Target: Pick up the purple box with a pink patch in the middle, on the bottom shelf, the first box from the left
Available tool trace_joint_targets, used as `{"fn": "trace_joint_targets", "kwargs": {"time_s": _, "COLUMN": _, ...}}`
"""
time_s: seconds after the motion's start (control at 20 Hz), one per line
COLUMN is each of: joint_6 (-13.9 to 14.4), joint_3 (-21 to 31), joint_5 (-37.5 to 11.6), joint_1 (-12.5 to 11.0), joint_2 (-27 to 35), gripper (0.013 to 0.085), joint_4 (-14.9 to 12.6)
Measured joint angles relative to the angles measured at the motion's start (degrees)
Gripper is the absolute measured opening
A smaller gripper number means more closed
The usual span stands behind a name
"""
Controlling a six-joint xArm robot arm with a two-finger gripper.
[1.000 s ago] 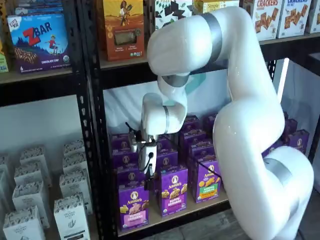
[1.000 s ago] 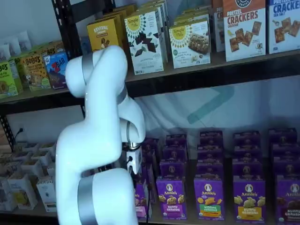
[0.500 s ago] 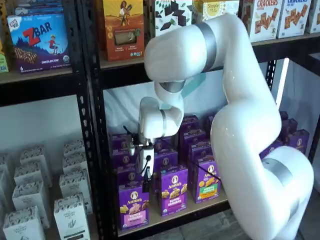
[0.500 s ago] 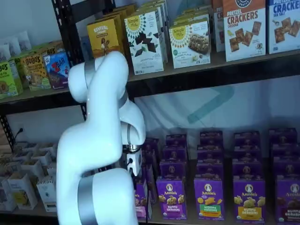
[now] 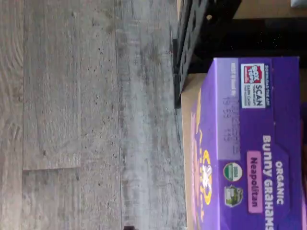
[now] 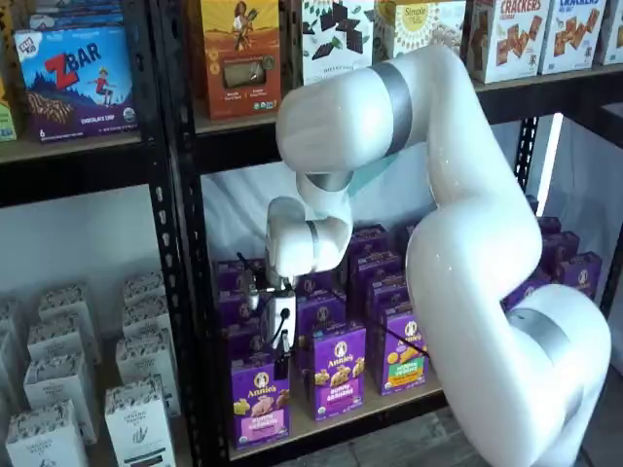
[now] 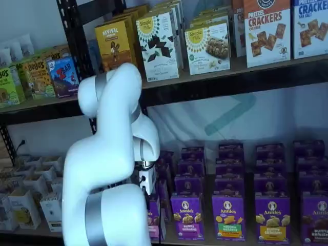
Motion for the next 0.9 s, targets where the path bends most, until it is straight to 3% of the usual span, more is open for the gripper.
{"fn": "trace_joint_targets", "kwargs": {"time_s": 0.55, "joint_6": 4.3, "joint_3": -4.7, "joint_5": 1.1, "joint_1": 0.3, "joint_2": 4.8, "gripper": 0.085, "joint_4": -4.4}}
{"fn": "trace_joint_targets", "kwargs": {"time_s": 0.9, "joint_6": 5.3, "joint_3": -6.4, "joint_5": 1.2, "joint_1": 0.6, "joint_2": 7.0, "gripper": 0.085, "joint_4": -5.4}}
